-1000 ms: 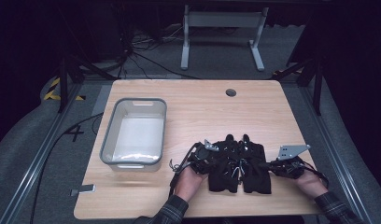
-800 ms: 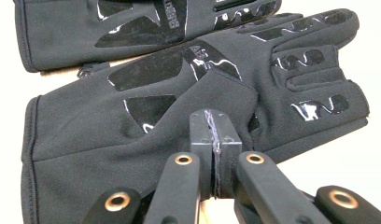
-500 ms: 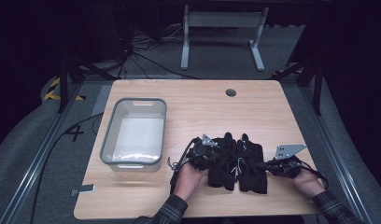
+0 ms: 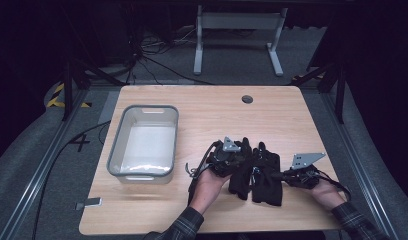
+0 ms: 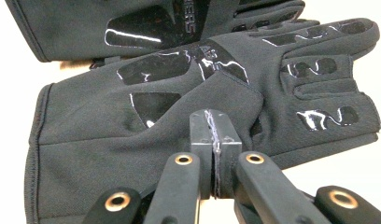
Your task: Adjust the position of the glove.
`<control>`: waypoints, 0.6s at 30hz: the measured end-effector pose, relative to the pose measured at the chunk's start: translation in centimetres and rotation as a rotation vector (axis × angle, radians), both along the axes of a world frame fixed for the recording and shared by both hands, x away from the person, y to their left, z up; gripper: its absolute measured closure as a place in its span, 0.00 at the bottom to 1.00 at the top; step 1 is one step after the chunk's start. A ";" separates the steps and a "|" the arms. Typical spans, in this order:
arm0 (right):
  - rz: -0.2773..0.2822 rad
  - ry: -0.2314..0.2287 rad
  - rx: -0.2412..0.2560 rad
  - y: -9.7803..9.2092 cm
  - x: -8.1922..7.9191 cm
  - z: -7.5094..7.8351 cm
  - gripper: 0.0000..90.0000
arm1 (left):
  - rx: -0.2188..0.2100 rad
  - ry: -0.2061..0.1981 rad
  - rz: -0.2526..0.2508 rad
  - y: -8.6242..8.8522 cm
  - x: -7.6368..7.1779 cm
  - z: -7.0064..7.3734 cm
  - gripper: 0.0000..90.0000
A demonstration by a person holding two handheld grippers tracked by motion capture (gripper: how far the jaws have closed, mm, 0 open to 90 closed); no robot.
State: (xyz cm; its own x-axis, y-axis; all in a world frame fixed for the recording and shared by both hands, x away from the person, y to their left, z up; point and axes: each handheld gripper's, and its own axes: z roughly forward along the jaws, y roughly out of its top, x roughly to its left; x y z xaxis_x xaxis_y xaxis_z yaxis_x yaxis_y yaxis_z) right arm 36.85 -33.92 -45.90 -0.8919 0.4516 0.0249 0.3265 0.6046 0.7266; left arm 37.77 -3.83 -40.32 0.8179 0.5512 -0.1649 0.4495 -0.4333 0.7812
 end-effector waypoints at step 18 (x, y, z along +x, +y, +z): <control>0.002 -0.004 -0.001 0.4 0.4 0.0 1.00 | -0.016 -0.027 -0.089 -3.9 0.4 0.7 0.96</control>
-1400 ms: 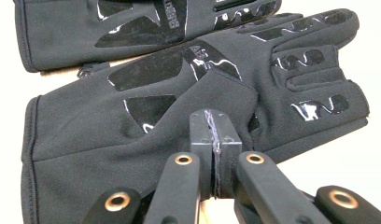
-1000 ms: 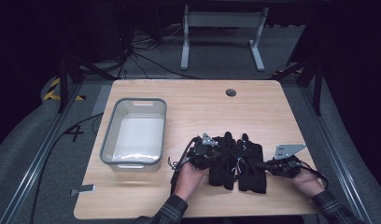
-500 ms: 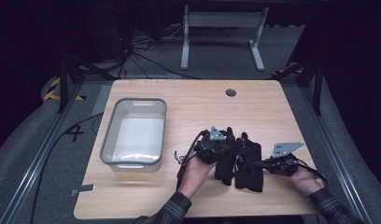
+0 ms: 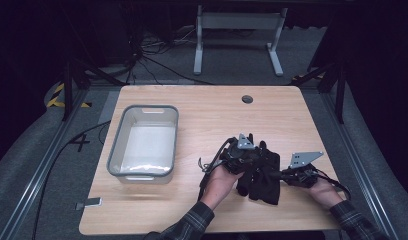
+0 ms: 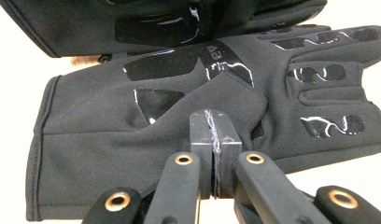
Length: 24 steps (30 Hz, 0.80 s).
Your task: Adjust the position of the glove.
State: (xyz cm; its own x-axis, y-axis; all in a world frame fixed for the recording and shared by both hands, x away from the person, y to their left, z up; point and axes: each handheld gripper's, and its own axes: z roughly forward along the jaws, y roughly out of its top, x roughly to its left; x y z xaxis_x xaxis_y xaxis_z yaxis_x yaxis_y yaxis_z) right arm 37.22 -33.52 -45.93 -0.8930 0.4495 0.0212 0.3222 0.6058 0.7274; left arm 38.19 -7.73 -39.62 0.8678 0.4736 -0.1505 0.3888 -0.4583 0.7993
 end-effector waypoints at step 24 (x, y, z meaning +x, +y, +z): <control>-0.056 0.008 -0.013 -3.3 -1.0 0.5 1.00 | 0.021 0.032 -0.088 -4.0 -0.6 -1.6 0.95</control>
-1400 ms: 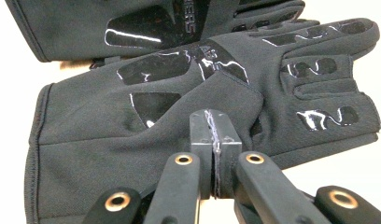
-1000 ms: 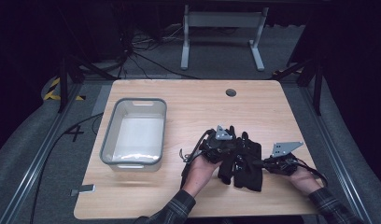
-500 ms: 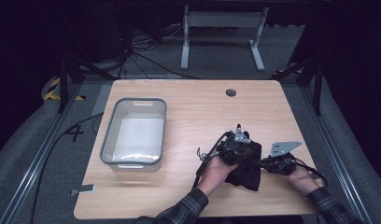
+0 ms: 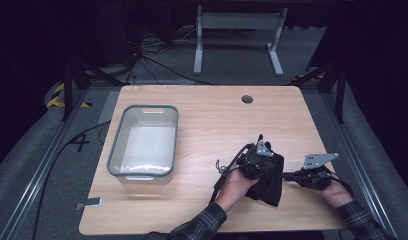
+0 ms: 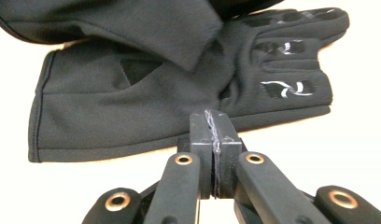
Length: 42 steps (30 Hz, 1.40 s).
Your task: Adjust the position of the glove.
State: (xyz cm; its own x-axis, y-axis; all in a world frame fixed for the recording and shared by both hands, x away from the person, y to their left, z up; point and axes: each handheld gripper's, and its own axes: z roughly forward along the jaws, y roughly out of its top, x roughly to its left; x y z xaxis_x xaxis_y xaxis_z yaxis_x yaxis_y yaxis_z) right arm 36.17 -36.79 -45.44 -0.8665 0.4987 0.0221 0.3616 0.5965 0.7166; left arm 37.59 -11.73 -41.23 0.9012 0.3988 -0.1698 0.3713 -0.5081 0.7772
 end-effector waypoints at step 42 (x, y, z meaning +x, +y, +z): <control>0.009 0.022 -0.009 0.1 -0.2 -0.4 1.00 | 0.076 0.044 0.029 0.3 1.6 -3.4 0.99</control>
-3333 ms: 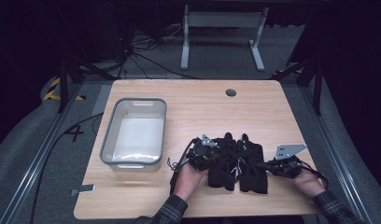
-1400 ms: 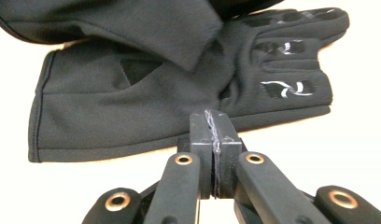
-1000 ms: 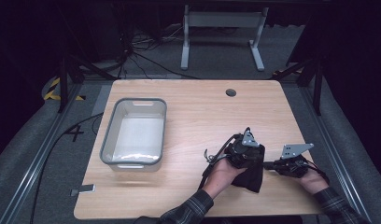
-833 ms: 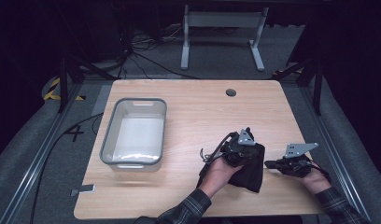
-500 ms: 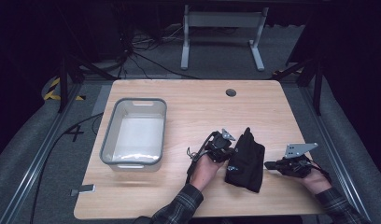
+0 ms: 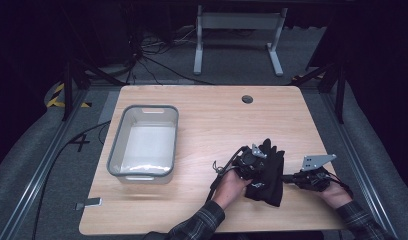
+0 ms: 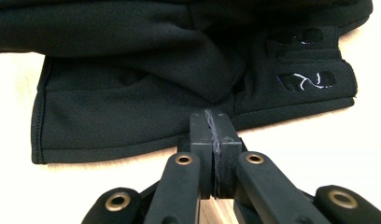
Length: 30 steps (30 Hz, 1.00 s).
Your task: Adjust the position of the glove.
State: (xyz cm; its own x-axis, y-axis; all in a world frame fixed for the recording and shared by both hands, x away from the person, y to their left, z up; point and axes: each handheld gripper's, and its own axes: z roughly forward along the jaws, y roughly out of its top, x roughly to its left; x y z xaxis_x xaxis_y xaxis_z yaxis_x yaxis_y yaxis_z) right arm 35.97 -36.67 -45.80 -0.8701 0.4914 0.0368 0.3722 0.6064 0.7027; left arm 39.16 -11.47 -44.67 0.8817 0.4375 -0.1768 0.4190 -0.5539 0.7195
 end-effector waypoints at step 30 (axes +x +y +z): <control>-0.016 -0.068 0.038 1.4 1.9 1.9 1.00 | -0.017 -0.039 -0.071 -1.3 -0.8 0.0 0.99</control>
State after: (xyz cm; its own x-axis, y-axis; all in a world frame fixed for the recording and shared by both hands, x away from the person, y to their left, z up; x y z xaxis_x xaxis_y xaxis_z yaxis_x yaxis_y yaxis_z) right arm 37.90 -35.24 -43.92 -0.8632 0.5049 -0.0033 0.3323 0.5730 0.7491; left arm 38.37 -12.79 -44.67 0.9166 0.3712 -0.1483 0.3507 -0.5686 0.7442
